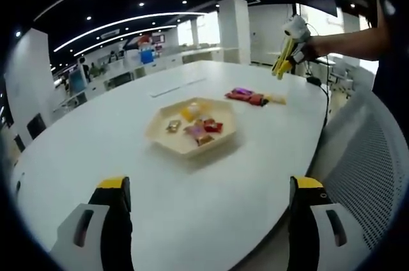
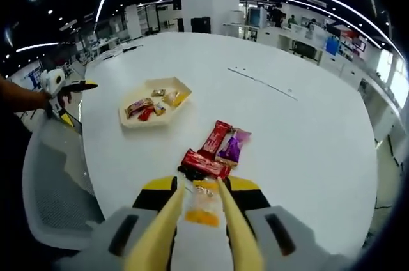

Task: Place the target food into the container with the food tongs after gripping and lifting it, then release it inside without dropping or visibly crushing the food.

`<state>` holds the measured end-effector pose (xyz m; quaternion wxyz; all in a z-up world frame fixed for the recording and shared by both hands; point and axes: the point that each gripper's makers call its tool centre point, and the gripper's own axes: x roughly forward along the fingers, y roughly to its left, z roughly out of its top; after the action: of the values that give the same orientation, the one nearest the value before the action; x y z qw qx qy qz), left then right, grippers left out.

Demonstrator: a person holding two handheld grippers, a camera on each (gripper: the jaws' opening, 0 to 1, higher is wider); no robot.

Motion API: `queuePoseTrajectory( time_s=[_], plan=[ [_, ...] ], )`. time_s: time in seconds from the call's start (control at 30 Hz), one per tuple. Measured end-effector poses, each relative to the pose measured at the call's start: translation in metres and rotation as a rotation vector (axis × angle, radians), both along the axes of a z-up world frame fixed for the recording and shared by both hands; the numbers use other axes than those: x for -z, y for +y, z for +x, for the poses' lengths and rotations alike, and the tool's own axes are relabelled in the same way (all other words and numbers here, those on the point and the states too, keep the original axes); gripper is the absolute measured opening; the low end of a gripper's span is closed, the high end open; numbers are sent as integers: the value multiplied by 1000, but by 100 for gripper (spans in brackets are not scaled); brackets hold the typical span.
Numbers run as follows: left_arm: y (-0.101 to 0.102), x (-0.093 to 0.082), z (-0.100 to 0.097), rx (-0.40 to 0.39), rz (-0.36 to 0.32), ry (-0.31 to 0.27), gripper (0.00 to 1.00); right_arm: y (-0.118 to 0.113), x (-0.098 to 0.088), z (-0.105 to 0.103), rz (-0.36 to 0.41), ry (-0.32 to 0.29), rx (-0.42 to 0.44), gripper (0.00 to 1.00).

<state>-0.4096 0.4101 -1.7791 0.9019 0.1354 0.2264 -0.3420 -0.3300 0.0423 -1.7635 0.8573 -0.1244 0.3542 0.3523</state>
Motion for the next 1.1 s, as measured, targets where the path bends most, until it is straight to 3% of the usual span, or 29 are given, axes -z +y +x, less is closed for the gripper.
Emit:
queuePoseTrajectory(
  time_s=[0.6,0.67,1.1],
  plan=[
    [0,1,1,-9,-2,9,99,-6,43,-3,2,49,82,30],
    [-1,2,0,0,5,11,99,-5,44,-3,27,62,91,30],
    [-1,3,-1,1,4,17,99,-10,64,-3,-14,104,140,30]
  ],
)
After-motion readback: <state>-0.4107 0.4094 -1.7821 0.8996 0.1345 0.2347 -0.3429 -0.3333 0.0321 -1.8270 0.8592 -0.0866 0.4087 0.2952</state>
